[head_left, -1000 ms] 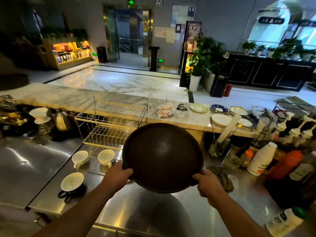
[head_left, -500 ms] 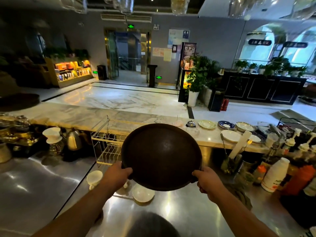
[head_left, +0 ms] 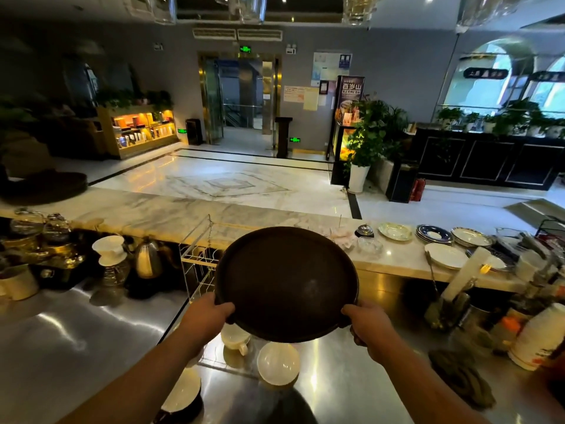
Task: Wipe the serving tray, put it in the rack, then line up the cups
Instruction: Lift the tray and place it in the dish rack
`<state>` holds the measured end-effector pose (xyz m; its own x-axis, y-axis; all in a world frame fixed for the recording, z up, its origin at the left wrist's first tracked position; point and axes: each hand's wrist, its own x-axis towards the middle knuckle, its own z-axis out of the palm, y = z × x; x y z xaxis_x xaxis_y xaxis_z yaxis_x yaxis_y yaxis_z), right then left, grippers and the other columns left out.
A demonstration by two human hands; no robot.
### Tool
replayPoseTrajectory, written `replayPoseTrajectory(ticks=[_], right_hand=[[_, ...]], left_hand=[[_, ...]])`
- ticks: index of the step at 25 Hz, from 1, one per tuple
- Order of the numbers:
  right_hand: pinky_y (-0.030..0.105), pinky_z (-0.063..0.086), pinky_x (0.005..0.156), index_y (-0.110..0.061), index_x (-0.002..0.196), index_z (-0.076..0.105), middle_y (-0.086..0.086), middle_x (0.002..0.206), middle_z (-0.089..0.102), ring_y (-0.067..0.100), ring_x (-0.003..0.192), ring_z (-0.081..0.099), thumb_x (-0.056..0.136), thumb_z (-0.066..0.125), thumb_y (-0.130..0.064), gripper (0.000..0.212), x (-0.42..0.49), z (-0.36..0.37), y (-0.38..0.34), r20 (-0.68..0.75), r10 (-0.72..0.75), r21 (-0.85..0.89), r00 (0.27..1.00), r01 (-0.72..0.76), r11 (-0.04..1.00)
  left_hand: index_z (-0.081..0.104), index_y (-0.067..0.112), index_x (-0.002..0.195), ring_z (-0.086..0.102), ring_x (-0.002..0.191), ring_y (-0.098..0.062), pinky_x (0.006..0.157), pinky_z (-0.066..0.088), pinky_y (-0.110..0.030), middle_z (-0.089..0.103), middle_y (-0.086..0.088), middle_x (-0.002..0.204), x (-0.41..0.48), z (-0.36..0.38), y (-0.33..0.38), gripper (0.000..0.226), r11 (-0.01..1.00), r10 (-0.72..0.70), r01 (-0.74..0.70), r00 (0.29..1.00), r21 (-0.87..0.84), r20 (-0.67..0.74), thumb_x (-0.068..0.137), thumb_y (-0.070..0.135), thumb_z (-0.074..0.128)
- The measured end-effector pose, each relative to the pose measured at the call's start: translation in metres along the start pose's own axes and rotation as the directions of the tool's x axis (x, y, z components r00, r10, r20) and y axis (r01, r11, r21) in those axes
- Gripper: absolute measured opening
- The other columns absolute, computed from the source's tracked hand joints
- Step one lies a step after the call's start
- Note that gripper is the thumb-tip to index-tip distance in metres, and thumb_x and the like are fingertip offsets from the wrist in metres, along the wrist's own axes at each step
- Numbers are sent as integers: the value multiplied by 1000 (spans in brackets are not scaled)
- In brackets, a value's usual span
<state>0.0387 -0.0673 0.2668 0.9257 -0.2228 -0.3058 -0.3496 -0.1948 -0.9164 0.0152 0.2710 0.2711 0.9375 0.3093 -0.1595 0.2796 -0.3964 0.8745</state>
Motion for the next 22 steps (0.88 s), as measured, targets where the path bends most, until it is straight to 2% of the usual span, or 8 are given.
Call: replayPoseTrajectory(ticks=[2, 4, 7, 12, 14, 16, 19, 22], right_hand=[[25, 33, 39, -4, 96, 64, 19, 70, 68, 13, 41, 40, 90, 62, -8, 8, 14, 5, -11, 11, -16, -11, 1000, 16, 1000], [24, 33, 38, -3, 98, 62, 17, 71, 61, 14, 43, 41, 90, 62, -9, 9, 27, 11, -22, 26, -22, -23, 999, 22, 999], [22, 33, 35, -5, 98, 60, 13, 71, 54, 14, 43, 43, 93, 61, -10, 7, 44, 21, -37, 31, -35, -25, 999, 36, 999], [21, 39, 36, -11, 92, 64, 9, 68, 62, 15, 48, 52, 93, 63, -14, 3, 65, 48, -52, 3, -51, -83, 999, 51, 995], [24, 43, 41, -14, 91, 65, 11, 75, 69, 17, 55, 58, 93, 63, -16, 3, 73, 65, -59, -22, -57, -101, 998, 55, 993], [27, 43, 45, -13, 90, 66, 15, 78, 73, 17, 54, 58, 92, 64, -15, 4, 80, 83, -65, -54, -70, -97, 996, 65, 993], [26, 44, 43, -9, 92, 67, 18, 82, 76, 12, 49, 58, 92, 64, -15, 7, 85, 114, -74, -92, -64, -81, 994, 56, 995], [26, 48, 44, -12, 100, 65, 16, 90, 75, 14, 55, 62, 96, 62, -17, 7, 83, 140, -81, -102, -26, -57, 994, 20, 998]], left_hand=[[67, 19, 90, 71, 84, -28, 79, 59, -45, 75, -9, 84, 10, 0, 2, 10, 1000, -12, 12, 1000, 11, -24, 82, 23, 70], [67, 19, 89, 70, 82, -25, 79, 59, -44, 75, -7, 83, 20, -3, 8, 12, 999, -14, 17, 998, 48, -56, 81, 28, 71], [67, 17, 81, 70, 76, -24, 72, 57, -41, 74, -6, 76, 41, -7, 16, 13, 999, 2, 2, 996, 50, -91, 81, 30, 71], [66, 19, 74, 68, 69, -18, 58, 51, -32, 71, -1, 64, 83, -20, 14, 13, 996, 23, -17, 997, 88, -76, 80, 29, 71], [64, 18, 78, 68, 71, -20, 58, 49, -30, 71, -3, 72, 107, -30, 12, 15, 993, 15, -9, 998, 115, -57, 80, 32, 71], [65, 19, 79, 68, 71, -21, 59, 50, -31, 71, -5, 75, 132, -40, 10, 15, 993, 29, -25, 999, 119, -37, 79, 33, 71], [65, 20, 84, 68, 73, -22, 61, 53, -34, 70, -6, 81, 168, -61, 3, 17, 992, 55, -56, 998, 112, 13, 78, 34, 70], [66, 18, 97, 69, 81, -25, 67, 56, -36, 70, -8, 91, 198, -82, -3, 25, 993, 59, -67, 995, 102, 82, 78, 35, 71]])
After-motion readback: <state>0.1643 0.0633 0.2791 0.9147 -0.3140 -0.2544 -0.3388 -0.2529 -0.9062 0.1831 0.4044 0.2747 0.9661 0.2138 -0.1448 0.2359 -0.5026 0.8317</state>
